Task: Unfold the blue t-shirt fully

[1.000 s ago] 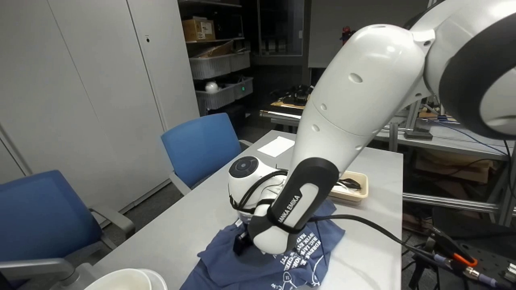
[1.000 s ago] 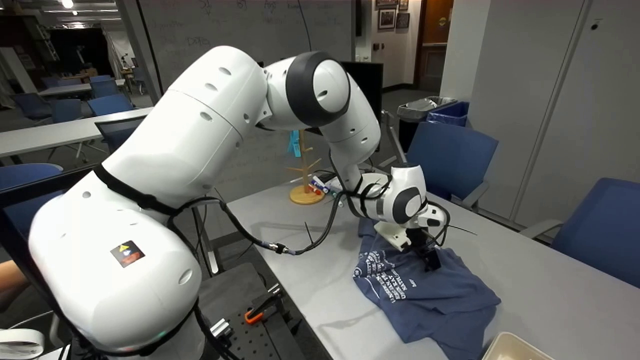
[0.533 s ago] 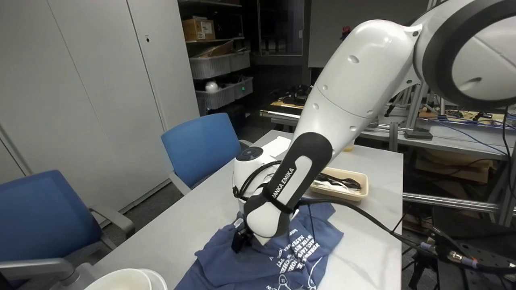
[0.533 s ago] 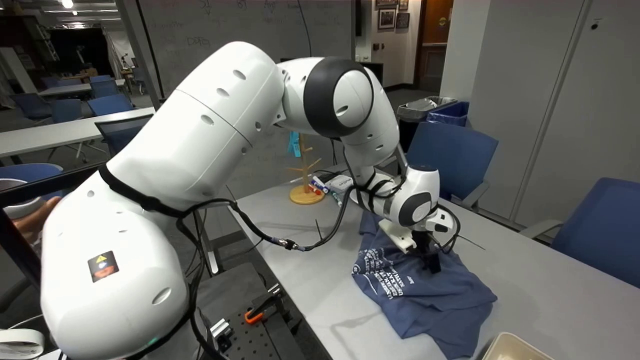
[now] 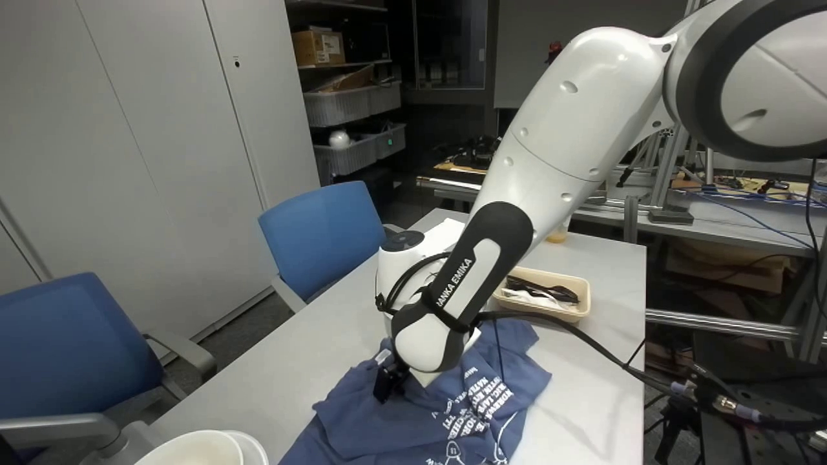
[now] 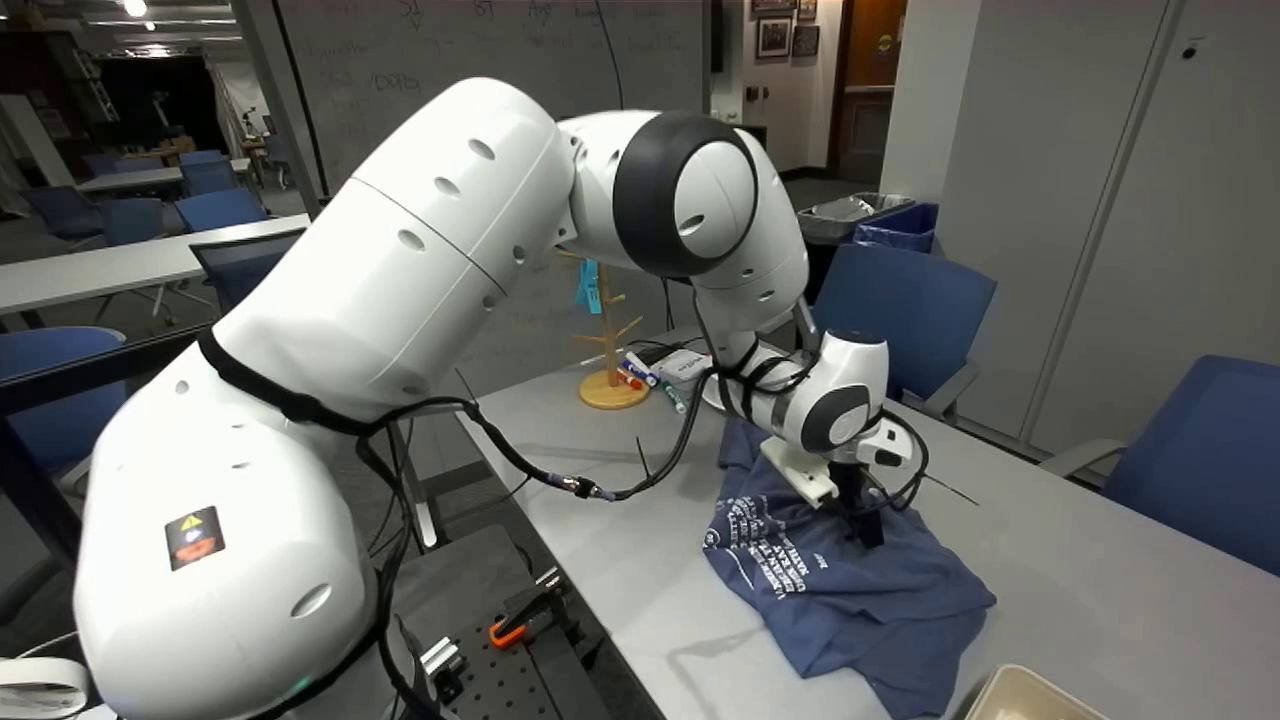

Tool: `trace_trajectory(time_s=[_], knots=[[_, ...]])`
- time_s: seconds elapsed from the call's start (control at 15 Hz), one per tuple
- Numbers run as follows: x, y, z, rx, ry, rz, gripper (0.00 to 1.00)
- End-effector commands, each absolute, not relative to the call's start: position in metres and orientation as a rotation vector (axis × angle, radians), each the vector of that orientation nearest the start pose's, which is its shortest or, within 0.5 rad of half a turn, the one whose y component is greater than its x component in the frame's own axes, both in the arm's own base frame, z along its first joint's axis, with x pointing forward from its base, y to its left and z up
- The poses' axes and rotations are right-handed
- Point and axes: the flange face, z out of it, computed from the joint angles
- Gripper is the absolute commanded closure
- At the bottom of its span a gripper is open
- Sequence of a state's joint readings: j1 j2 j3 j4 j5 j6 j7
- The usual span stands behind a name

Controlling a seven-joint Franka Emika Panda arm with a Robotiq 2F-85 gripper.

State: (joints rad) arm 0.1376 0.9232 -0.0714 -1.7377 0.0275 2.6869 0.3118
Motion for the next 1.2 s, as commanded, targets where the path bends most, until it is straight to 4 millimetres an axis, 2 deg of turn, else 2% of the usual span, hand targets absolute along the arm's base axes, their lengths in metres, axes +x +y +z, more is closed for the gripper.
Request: trace_trajectory(time_s=[0.0, 0.27, 0.53, 0.73, 1.0, 1.07, 1.13], knots=[[0.638, 0.023, 0.081, -3.202, 0.424, -0.042, 0.00], [0.634, -0.006, 0.119, -3.224, 0.474, -0.042, 0.00], [0.630, -0.021, 0.146, -3.237, 0.528, -0.065, 0.00], [0.633, -0.018, 0.153, -3.229, 0.584, -0.073, 0.00], [0.639, 0.000, 0.152, -3.179, 0.602, -0.120, 0.00], [0.643, 0.006, 0.150, -3.173, 0.604, -0.148, 0.02], [0.646, 0.012, 0.147, -3.171, 0.604, -0.158, 0.10]])
